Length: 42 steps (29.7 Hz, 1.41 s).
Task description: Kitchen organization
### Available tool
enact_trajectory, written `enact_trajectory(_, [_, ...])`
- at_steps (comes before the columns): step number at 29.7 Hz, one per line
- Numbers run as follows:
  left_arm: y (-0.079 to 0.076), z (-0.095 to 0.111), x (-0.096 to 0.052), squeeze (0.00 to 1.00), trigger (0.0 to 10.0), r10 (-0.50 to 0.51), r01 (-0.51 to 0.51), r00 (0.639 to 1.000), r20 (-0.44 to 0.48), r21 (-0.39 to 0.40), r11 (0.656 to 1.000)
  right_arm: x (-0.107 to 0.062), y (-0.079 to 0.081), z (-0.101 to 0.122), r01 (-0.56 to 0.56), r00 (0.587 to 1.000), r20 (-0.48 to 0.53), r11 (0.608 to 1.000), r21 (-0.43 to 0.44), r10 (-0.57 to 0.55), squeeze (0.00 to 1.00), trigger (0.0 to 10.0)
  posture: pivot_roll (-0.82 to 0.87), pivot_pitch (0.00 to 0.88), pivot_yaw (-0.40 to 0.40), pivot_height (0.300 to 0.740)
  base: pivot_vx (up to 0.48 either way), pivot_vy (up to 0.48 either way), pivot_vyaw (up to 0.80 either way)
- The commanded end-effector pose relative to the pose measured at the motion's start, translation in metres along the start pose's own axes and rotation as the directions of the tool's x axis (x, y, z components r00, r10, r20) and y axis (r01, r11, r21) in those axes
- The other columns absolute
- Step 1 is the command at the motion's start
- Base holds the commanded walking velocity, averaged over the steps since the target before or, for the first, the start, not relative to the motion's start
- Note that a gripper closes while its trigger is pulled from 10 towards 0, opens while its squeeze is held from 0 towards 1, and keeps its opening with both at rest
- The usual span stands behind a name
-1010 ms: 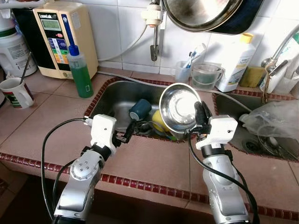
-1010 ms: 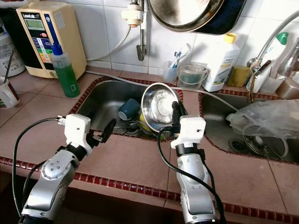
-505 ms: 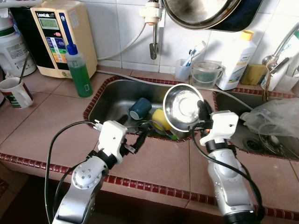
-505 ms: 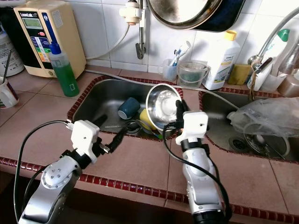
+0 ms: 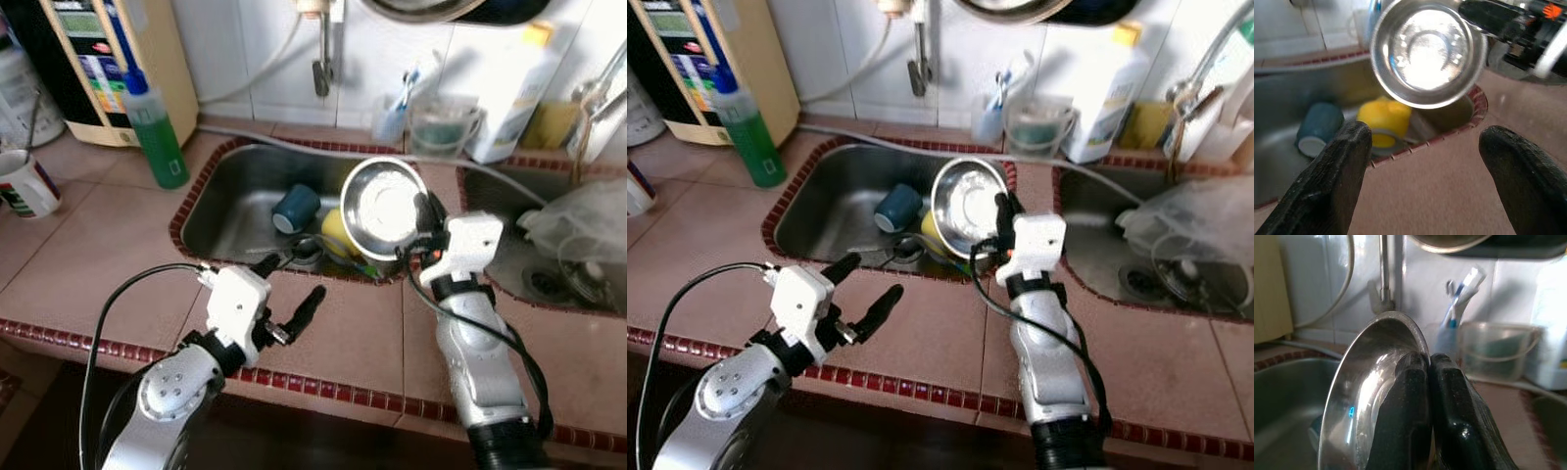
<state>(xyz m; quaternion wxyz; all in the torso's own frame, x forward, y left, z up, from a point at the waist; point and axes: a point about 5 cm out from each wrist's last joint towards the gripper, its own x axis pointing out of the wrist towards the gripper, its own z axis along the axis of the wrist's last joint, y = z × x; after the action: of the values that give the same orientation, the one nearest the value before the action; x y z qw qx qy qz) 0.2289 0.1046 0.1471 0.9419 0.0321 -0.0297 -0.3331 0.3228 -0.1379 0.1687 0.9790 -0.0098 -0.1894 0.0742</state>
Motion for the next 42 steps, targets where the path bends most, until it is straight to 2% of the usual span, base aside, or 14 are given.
enact_trajectory(1, [-0.004,0.002,-0.003,0.00,10.0,-0.031,0.031,0.999,-0.010,0.000,1.000,0.005,-0.003,0.001,0.003,1.000,-0.007,1.000,0.018,-0.003,0.00,10.0,-0.04,0.261,0.083,0.740,0.000,0.000,0.00])
enact_trajectory(6, [-0.005,0.007,-0.001,0.00,10.0,-0.037,0.037,0.999,-0.007,-0.007,0.999,0.018,-0.005,0.005,-0.014,1.000,-0.010,0.998,0.061,0.015,0.00,10.0,-0.04,0.286,0.083,0.740,0.000,0.000,0.00])
enact_trajectory(9, [-0.005,0.011,0.001,0.00,10.0,-0.034,0.034,0.999,-0.002,-0.008,0.999,0.025,-0.007,0.005,-0.007,1.000,-0.025,0.994,0.109,0.010,0.00,10.0,-0.04,0.292,0.081,0.740,0.000,0.000,0.00])
enact_trajectory(10, [-0.005,0.015,0.003,0.00,10.0,-0.028,0.028,1.000,0.008,-0.014,0.999,0.030,-0.007,0.005,-0.015,0.999,-0.044,0.987,0.159,0.022,0.00,10.0,-0.04,0.298,0.076,0.740,0.000,0.000,0.00])
enact_trajectory(16, [-0.008,0.024,0.007,0.00,10.0,-0.027,0.028,0.999,0.029,-0.028,0.999,0.042,-0.005,0.004,-0.029,0.996,-0.080,0.971,0.238,0.049,0.00,10.0,-0.03,0.301,0.070,0.740,0.000,0.000,0.00])
enact_trajectory(27, [-0.011,0.034,0.011,0.00,10.0,-0.029,0.031,0.998,0.052,-0.034,0.999,0.065,0.013,0.014,-0.145,0.975,-0.100,0.912,0.384,0.197,0.00,10.0,-0.03,0.307,0.051,0.740,0.000,0.000,0.00])
enact_trajectory(30, [-0.012,0.035,0.011,0.00,10.0,-0.025,0.027,0.998,0.053,-0.038,0.999,0.066,0.017,0.014,-0.153,0.967,-0.120,0.890,0.429,0.224,0.00,10.0,-0.03,0.306,0.046,0.740,0.000,0.000,0.00])
enact_trajectory(34, [-0.012,0.036,0.011,0.00,10.0,-0.018,0.020,0.998,0.057,-0.040,0.999,0.064,0.023,0.013,-0.176,0.955,-0.138,0.879,0.444,0.261,0.00,10.0,-0.03,0.305,0.041,0.740,0.000,0.000,0.00])
enact_trajectory(39, [-0.009,0.039,0.013,0.00,10.0,0.004,-0.002,0.998,0.069,-0.036,0.999,0.052,0.026,0.006,-0.181,0.939,-0.174,0.854,0.489,0.298,0.00,10.0,-0.03,0.297,0.031,0.740,0.000,0.000,0.00])
enact_trajectory(42, [-0.009,0.040,0.013,0.00,10.0,0.006,-0.003,0.997,0.071,-0.038,0.999,0.048,0.025,0.004,-0.175,0.935,-0.188,0.852,0.493,0.300,0.00,10.0,-0.03,0.295,0.029,0.740,0.000,0.000,0.00])
